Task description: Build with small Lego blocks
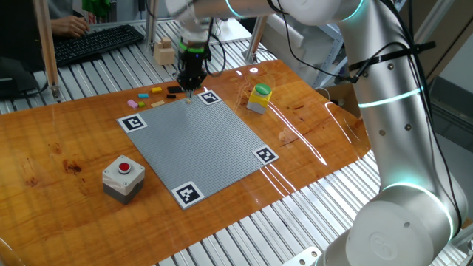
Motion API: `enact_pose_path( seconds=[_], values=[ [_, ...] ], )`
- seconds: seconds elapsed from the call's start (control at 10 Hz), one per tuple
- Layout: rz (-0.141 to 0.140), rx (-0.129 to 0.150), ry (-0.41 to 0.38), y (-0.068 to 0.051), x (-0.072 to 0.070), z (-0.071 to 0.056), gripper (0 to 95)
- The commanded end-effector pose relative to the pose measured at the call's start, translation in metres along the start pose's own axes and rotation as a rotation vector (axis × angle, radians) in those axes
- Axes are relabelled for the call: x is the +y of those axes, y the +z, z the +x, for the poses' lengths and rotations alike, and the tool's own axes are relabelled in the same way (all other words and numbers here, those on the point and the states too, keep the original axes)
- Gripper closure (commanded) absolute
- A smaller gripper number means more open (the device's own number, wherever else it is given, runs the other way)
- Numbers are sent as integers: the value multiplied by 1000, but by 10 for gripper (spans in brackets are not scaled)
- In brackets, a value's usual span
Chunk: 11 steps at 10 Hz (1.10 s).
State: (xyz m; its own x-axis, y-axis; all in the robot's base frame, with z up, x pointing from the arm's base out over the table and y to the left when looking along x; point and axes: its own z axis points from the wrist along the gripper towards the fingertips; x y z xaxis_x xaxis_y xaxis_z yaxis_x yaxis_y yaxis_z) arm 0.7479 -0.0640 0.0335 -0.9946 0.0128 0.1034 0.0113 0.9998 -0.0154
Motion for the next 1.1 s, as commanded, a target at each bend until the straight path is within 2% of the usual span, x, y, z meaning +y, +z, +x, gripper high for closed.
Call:
enact_pose_path(
  seconds=[0.1, 0.2, 0.3, 0.4, 0.5, 0.7, 0.9, 1.1],
  values=[
    [-29, 9, 59, -2, 0, -1, 950],
    [-43, 9, 119, -2, 0, -1, 950],
    [-66, 15, 223, -2, 0, -1, 950],
    [-73, 17, 247, -2, 0, -1, 950],
    [-90, 25, 378, -2, 1, -1, 950],
    [-90, 30, 542, -1, 1, -1, 950],
    [-96, 21, 675, 0, 1, -2, 950],
    [-122, 1, 810, 1, 2, -2, 950]
  ],
)
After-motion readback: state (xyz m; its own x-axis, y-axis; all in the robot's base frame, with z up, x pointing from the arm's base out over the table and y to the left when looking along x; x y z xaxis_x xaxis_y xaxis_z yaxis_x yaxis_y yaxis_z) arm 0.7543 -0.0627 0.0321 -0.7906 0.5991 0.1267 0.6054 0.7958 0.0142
